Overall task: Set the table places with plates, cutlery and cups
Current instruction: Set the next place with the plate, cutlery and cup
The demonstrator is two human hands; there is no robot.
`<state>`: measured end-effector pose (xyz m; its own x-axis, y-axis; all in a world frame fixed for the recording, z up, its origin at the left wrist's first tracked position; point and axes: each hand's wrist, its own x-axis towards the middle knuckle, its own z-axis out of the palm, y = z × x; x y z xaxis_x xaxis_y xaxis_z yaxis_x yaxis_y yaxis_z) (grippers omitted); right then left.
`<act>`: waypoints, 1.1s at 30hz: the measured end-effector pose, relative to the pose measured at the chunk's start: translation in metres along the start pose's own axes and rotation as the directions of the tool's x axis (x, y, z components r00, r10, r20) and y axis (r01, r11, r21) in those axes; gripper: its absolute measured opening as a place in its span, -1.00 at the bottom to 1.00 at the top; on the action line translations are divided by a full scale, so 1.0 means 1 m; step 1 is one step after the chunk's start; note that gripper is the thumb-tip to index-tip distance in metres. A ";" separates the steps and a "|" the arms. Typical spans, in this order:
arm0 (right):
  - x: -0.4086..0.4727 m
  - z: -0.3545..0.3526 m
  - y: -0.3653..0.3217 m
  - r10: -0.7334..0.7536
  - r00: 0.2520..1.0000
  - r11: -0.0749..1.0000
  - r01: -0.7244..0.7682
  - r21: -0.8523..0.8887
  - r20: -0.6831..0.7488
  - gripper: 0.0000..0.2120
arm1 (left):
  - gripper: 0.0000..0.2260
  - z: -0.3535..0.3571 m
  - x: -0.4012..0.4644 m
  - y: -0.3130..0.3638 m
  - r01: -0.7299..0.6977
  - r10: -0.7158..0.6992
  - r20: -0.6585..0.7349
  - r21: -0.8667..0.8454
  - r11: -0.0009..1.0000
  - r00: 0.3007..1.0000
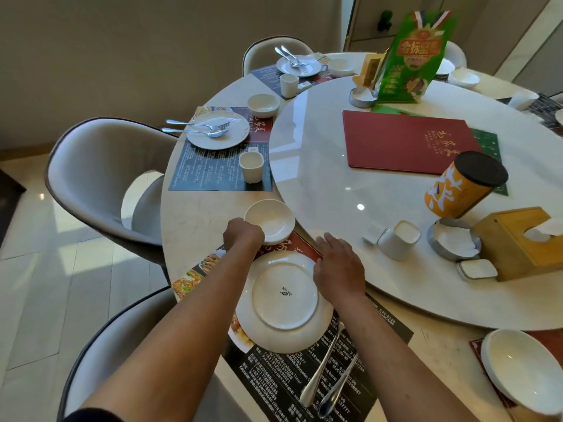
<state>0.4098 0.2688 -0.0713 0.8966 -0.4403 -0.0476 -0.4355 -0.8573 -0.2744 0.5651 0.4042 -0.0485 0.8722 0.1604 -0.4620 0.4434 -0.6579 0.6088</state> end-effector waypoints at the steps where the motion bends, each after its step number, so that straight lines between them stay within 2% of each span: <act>1: -0.001 0.000 0.000 0.001 1.000 1.000 -0.001 0.002 0.011 -0.50 | -0.72 0.000 -0.001 -0.001 -0.009 0.009 -0.004 -0.007 1.000 1.000; 6: -0.003 -0.008 -0.002 -0.006 0.998 1.000 0.006 0.011 0.064 -0.47 | -0.54 -0.009 -0.014 -0.010 -0.033 0.034 0.008 -0.088 0.996 0.999; 9: -0.005 -0.018 -0.005 0.004 0.993 0.999 -0.009 0.039 0.118 -0.47 | -0.50 -0.018 -0.030 -0.024 -0.081 0.081 -0.015 -0.046 0.996 0.997; 11: -0.013 -0.022 -0.009 0.024 0.995 0.995 -0.034 0.097 0.093 -0.49 | -0.55 -0.021 -0.042 -0.040 -0.192 0.197 -0.045 0.097 0.976 0.979; 13: -0.028 -0.022 -0.015 0.040 0.999 0.989 -0.045 0.142 0.033 -0.56 | -0.62 -0.024 -0.056 -0.064 -0.351 0.371 -0.045 0.236 0.906 0.928; 16: -0.053 -0.014 -0.024 0.069 0.997 0.979 -0.075 0.187 0.035 -0.64 | -0.65 -0.028 -0.077 -0.098 -0.494 0.503 0.044 0.279 0.824 0.863; 20: -0.071 -0.007 -0.027 0.163 0.977 0.976 -0.180 0.126 0.138 -0.56 | -0.52 -0.034 -0.096 -0.133 -0.567 0.514 0.238 0.378 0.732 0.824; 23: -0.066 -0.011 -0.028 0.276 0.935 0.935 -0.315 0.163 0.221 -0.38 | -0.42 -0.041 -0.103 -0.145 -0.636 0.543 0.330 0.415 0.651 0.772; 27: -0.047 -0.018 -0.027 0.360 0.868 0.868 -0.446 0.217 0.343 -0.23 | -0.22 -0.053 -0.106 -0.156 -0.698 0.495 0.493 0.481 0.530 0.716; 31: -0.040 -0.016 -0.034 0.332 0.842 0.872 -0.446 0.201 0.425 -0.29 | -0.09 -0.066 -0.105 -0.172 -0.719 0.470 0.545 0.528 0.451 0.695; 33: -0.045 -0.014 -0.040 0.313 0.847 0.876 -0.432 0.213 0.429 -0.19 | -0.06 -0.074 -0.104 -0.178 -0.722 0.460 0.556 0.545 0.427 0.692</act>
<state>0.3856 0.3194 -0.0451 0.6576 -0.5270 -0.5384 -0.7519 -0.5043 -0.4246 0.4105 0.5593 -0.0606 0.6929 -0.6008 -0.3987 -0.5525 -0.7976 0.2419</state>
